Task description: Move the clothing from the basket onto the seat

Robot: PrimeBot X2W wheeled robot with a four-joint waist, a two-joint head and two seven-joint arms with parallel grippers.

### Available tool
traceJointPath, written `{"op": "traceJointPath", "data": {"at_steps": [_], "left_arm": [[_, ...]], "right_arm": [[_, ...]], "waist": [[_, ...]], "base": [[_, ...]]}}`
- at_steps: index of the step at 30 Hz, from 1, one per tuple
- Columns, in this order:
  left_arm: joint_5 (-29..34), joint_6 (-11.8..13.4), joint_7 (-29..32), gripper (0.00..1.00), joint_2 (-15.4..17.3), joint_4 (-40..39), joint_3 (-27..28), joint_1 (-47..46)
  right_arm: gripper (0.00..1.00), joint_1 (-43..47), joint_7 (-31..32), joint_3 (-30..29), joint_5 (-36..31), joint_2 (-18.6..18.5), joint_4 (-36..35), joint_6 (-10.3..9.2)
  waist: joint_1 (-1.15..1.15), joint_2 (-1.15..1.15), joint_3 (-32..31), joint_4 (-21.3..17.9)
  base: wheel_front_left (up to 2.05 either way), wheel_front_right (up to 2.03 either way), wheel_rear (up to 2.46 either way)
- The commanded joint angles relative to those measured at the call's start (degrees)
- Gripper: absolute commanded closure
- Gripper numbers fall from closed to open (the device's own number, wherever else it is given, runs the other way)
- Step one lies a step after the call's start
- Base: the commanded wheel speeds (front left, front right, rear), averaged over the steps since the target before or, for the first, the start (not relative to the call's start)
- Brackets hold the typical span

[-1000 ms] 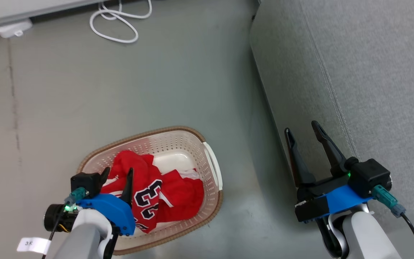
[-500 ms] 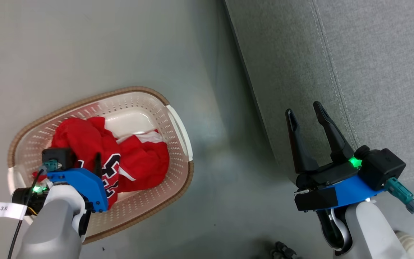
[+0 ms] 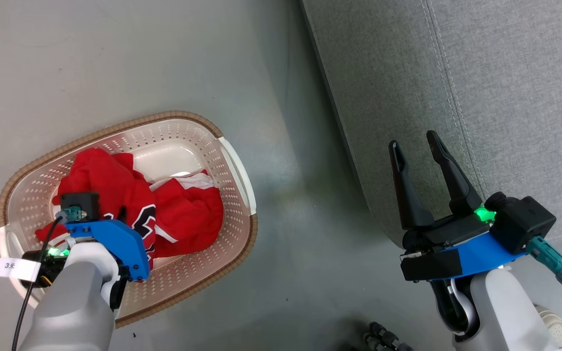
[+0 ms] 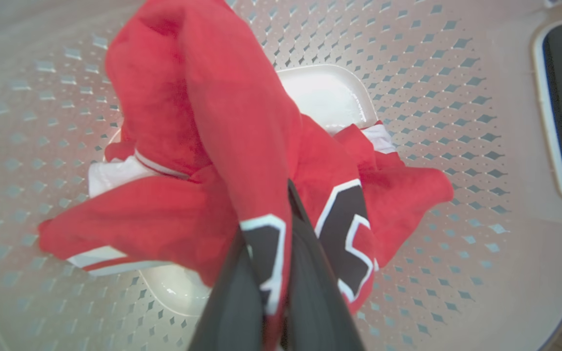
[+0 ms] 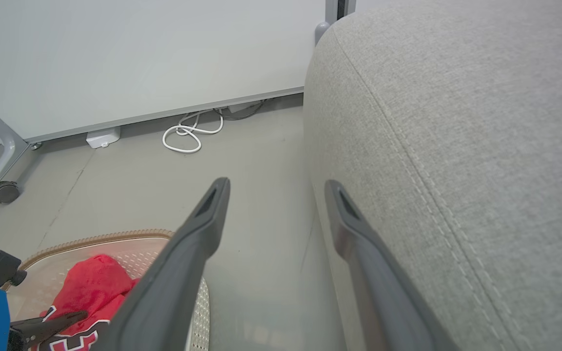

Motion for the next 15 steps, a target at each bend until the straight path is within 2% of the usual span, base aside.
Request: {"op": "traceJointPath", "data": {"at_steps": [1, 9, 15], "left_arm": [[0.18, 0.05, -0.38, 1.0, -0.01, 0.25, -0.32, -1.12], [-0.45, -0.51, -1.44, 1.0, -1.28, 1.51, -1.08, -1.29], [-0.75, -1.01, -3.0, 1.0, -3.15, 2.31, -2.13, 0.73]], "right_arm": [[0.0, -0.73, -0.2, -0.21, 0.06, -0.08, 0.05, 0.03], [0.0, -1.13, -0.19, -0.62, -0.5, -0.08, 0.99, 0.03], [0.0, -0.71, -0.2, -0.9, -1.55, -0.1, 2.19, 0.03]], "waist": [[-0.01, 0.0, -0.13, 0.14], [-0.01, 0.0, -2.12, 1.48], [-0.01, 0.0, -7.35, 3.46]], "base": [[0.0, 0.0, 0.0], [0.0, 0.0, 0.0], [0.0, 0.0, 0.0]]}}
